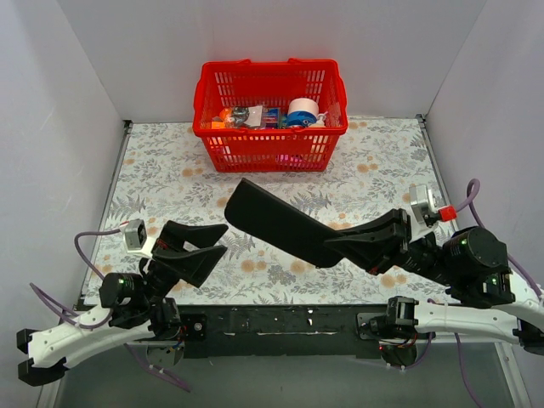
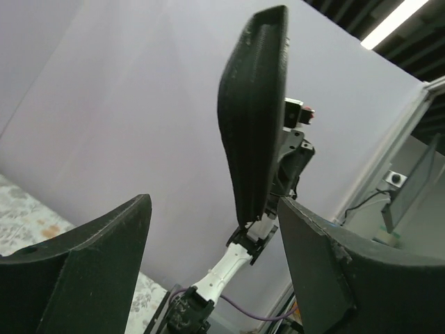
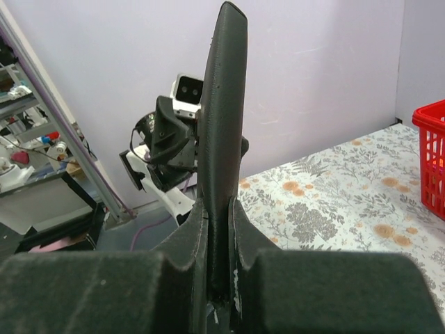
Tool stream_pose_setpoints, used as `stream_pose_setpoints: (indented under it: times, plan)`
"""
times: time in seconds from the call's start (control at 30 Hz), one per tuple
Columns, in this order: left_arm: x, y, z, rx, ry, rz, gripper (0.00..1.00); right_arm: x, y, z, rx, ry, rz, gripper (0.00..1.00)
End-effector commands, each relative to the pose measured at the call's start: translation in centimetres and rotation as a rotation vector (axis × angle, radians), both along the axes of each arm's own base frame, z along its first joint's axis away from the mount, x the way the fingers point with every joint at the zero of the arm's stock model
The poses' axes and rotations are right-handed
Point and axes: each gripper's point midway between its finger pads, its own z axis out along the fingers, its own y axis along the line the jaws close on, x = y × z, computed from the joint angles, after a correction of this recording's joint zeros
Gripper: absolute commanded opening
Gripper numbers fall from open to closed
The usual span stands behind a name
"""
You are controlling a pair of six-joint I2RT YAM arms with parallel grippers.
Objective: Sort the hair-cutting tools
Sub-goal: Zip the hairdressing tool bag.
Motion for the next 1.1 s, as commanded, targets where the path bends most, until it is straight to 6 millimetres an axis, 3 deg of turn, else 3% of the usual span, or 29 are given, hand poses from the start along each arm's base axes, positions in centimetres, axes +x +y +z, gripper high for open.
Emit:
stream_pose_setpoints:
  times: [0.0,0.1,0.23,0.6,1.07]
  plan:
    - [-2.7,0.1,2.1,-0.085,-0.191,-0.072,0.74,-0.1,-3.0,8.2,0.263,-0.052,-0.027,0.01]
    - [-3.6,0.4,2.4,-0.13,-0.25,-0.093,0.78,-0.4,-2.5,8.7,0.265,-0.06,-0.01,0.01]
    - [-4.0,-0.8,1.9,-0.1,-0.293,-0.114,0.78,-0.6,-1.6,8.7,0.244,-0.065,0.012,0.01]
    - [-5.1,-0.5,4.3,-0.138,-0.387,-0.125,0.79,-0.9,1.1,7.8,0.207,-0.065,0.057,0.01]
    - [-5.4,-0.7,6.5,-0.156,-0.423,-0.121,0.78,-1.3,5.3,4.9,0.126,-0.047,0.127,0.01]
